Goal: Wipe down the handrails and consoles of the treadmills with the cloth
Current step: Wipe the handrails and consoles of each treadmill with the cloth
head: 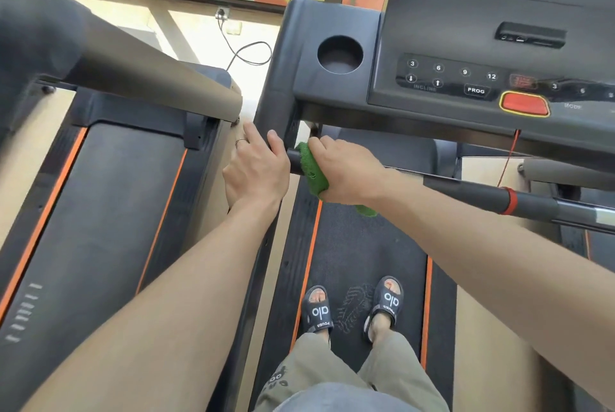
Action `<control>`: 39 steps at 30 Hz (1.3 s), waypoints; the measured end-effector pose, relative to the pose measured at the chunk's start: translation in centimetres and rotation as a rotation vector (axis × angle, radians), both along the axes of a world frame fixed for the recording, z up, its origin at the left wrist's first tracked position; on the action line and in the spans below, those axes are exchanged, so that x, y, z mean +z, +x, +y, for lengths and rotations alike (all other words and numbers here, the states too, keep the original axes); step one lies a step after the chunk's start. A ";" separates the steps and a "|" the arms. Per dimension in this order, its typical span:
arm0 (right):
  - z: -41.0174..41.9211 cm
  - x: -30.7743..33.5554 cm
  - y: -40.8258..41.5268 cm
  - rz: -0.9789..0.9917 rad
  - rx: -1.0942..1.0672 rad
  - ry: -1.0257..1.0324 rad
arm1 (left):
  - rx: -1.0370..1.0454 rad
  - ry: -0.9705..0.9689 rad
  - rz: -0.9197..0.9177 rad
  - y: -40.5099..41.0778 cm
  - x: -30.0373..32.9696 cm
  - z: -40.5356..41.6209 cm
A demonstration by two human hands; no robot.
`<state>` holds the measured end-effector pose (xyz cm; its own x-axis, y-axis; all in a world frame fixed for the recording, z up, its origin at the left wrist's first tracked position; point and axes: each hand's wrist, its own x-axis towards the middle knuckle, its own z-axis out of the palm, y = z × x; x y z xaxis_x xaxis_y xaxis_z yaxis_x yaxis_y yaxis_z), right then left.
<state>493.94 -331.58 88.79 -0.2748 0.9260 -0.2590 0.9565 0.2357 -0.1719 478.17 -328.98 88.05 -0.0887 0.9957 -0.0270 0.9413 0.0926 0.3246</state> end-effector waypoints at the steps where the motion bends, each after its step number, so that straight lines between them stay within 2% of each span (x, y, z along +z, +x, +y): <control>1: 0.3 -0.3 -0.6 -0.039 -0.006 0.048 | -0.002 0.001 0.002 0.0 0.0 0.0; 3: 1.6 -0.6 -1.1 -0.018 -0.059 0.023 | -0.006 0.006 0.003 0.0 -0.1 0.0; 4: 2.5 -0.4 -0.8 0.036 -0.105 -0.089 | -0.007 0.009 0.009 0.1 -0.2 0.0; 8: 5.9 1.3 0.9 0.322 -0.344 -0.893 | -0.014 0.011 0.027 0.0 0.0 -0.1; 9: 6.3 1.6 1.0 0.362 -0.406 -1.035 | -0.016 0.014 0.026 0.0 0.0 -0.2; 11: 6.7 1.5 1.1 0.410 -0.467 -1.112 | -0.013 0.021 0.030 0.2 -0.1 -0.2; 13: 6.3 0.8 0.7 0.399 -0.399 -0.890 | -0.006 0.018 0.037 0.2 -0.2 0.0; 18: 1.6 -2.1 -4.1 0.024 -0.127 0.190 | 0.074 -0.009 -0.118 -0.1 0.1 0.2; 20: 1.1 -3.1 -5.4 -0.036 -0.146 0.411 | 0.082 -0.002 -0.125 -0.1 0.0 0.4; 21: 1.1 -3.1 -5.7 -0.031 -0.183 0.437 | 0.075 0.006 -0.108 0.0 0.0 0.4; 23: 1.4 -2.4 -5.4 0.017 -0.251 0.276 | 0.068 0.010 -0.084 0.0 0.0 0.4; 25: 2.7 -0.6 -4.2 0.102 -0.269 -0.051 | 0.059 0.006 -0.080 0.0 0.0 0.4; 28: 6.1 1.7 -1.0 0.312 -0.386 -0.702 | 0.047 0.015 -0.060 0.0 0.0 0.2; 29: 6.5 1.9 -0.2 0.381 -0.425 -0.842 | 0.041 0.021 -0.058 0.0 0.0 0.2; 30: 6.5 1.7 0.2 0.418 -0.442 -0.888 | 0.030 0.027 -0.054 0.1 -0.1 0.2; 32: 5.7 0.9 0.1 0.380 -0.419 -0.722 | 0.030 0.027 -0.025 0.1 -0.1 0.3; 34: 3.2 0.0 -0.5 0.260 -0.365 -0.353 | 0.036 0.016 -0.001 0.1 0.1 0.1; 37: -1.2 -3.0 0.1 -0.007 -0.198 0.363 | 0.034 0.016 -0.005 0.0 0.1 0.2; 39: -3.9 -4.1 3.2 -0.184 -0.112 0.544 | 0.039 0.011 -0.012 -0.1 0.1 0.1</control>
